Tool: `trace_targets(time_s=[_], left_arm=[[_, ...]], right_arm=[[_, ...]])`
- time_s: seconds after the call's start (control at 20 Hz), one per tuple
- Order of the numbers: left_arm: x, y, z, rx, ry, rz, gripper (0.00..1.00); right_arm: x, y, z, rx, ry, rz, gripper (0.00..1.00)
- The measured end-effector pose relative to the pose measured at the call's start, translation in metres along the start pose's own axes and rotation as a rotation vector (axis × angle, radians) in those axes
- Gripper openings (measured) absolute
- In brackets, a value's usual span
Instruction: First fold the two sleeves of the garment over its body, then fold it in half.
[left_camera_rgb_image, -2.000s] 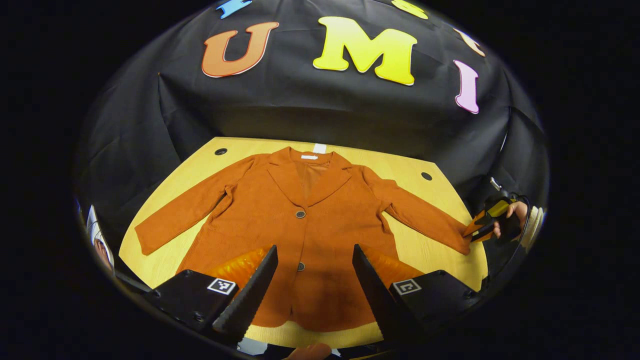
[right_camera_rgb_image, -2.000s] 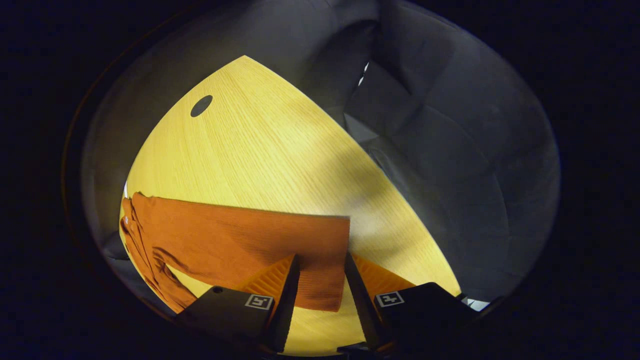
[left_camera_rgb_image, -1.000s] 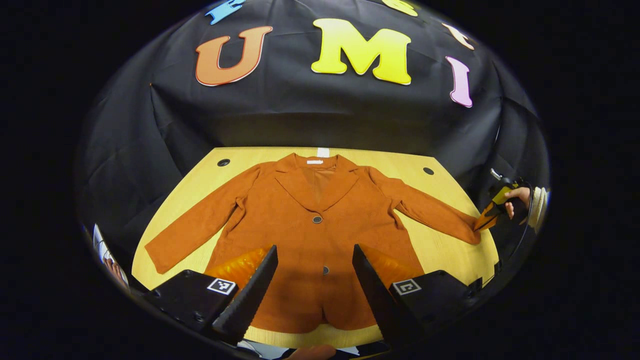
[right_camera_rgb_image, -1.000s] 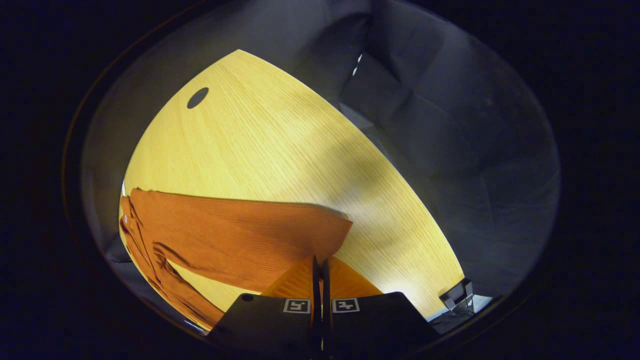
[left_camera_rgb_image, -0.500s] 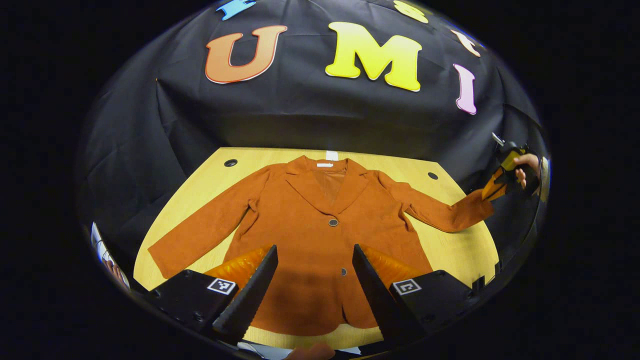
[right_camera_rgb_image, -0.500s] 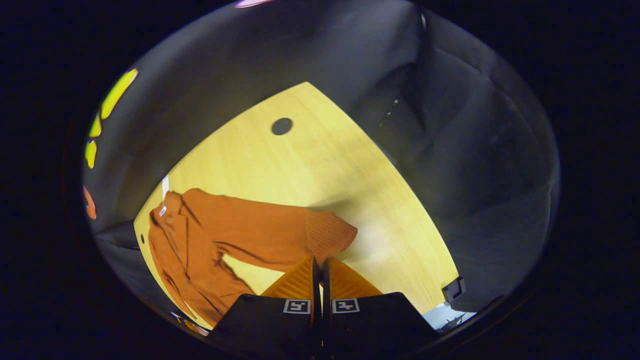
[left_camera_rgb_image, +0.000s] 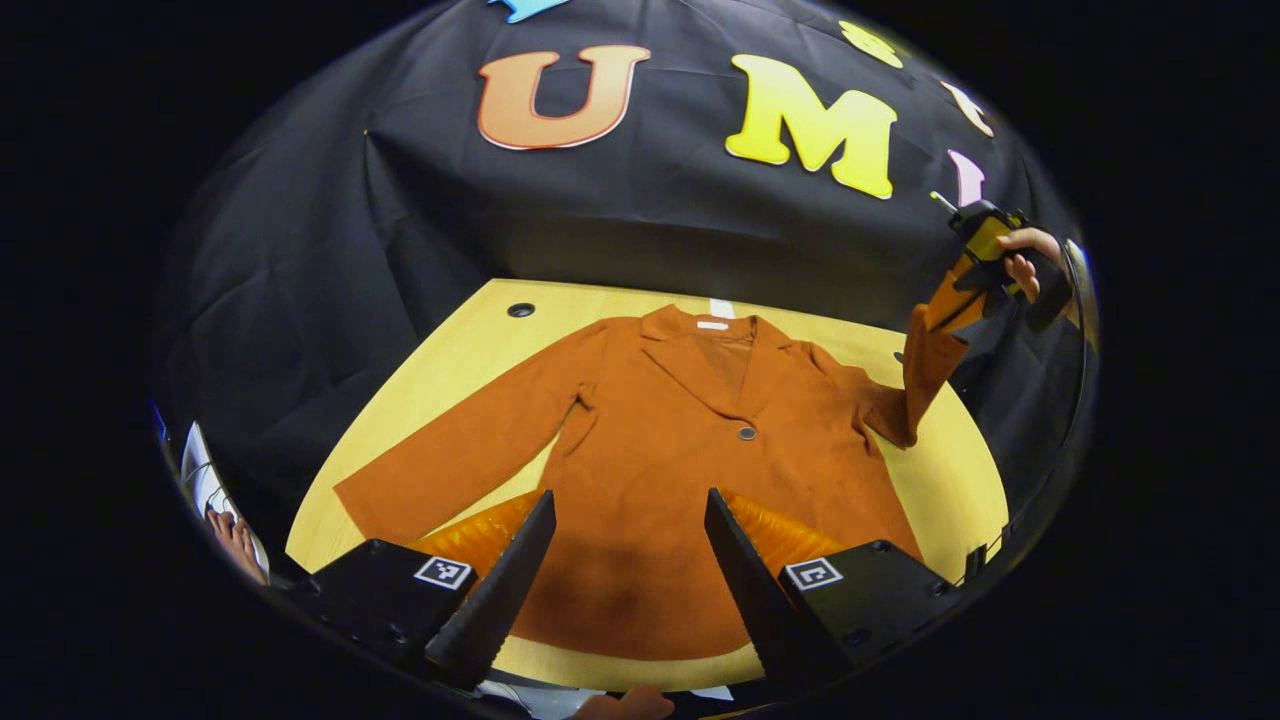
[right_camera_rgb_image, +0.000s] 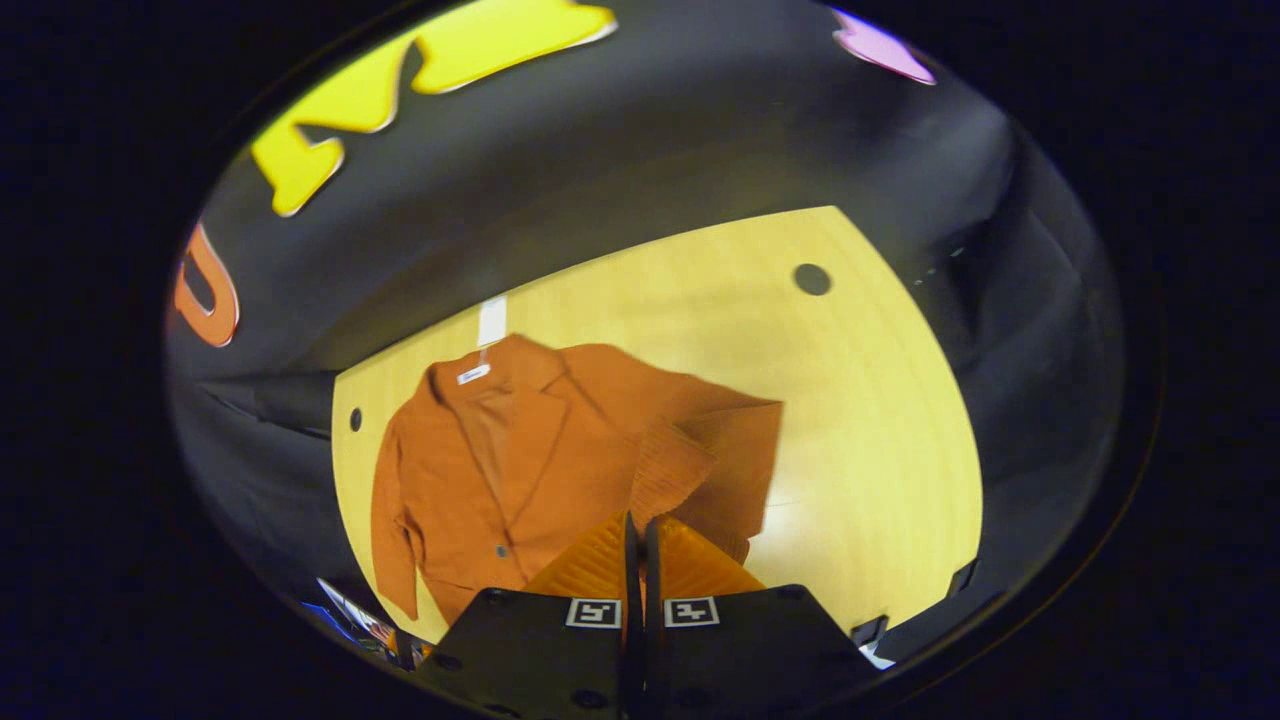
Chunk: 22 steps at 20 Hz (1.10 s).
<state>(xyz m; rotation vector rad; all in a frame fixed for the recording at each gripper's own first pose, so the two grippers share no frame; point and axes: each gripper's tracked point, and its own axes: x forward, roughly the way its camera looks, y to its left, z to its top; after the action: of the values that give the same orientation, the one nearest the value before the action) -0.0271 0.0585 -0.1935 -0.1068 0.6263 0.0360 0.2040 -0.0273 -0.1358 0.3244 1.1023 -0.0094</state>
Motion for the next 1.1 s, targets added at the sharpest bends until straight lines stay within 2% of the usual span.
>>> trace_targets(time_s=[0.3,0.55,0.8,1.0,1.1], left_arm=[[-0.002,0.06,-0.007,-0.042,0.01,0.058,0.98],[-0.001,0.096,-0.013,-0.062,0.025,0.084,0.98],[0.002,0.111,-0.025,-0.083,0.058,0.089,0.98],[0.005,0.127,-0.041,-0.115,0.091,0.112,0.98],[0.005,0.136,-0.047,-0.135,0.106,0.131,0.98]], right_arm=[[0.047,0.168,-0.035,-0.164,0.064,0.11,0.01],[0.098,0.272,-0.084,-0.293,0.142,0.149,0.01],[0.153,0.312,-0.11,-0.356,0.185,0.119,0.01],[0.187,0.323,-0.112,-0.335,0.186,0.105,0.01],[0.193,0.328,-0.113,-0.315,0.192,0.126,0.03]])
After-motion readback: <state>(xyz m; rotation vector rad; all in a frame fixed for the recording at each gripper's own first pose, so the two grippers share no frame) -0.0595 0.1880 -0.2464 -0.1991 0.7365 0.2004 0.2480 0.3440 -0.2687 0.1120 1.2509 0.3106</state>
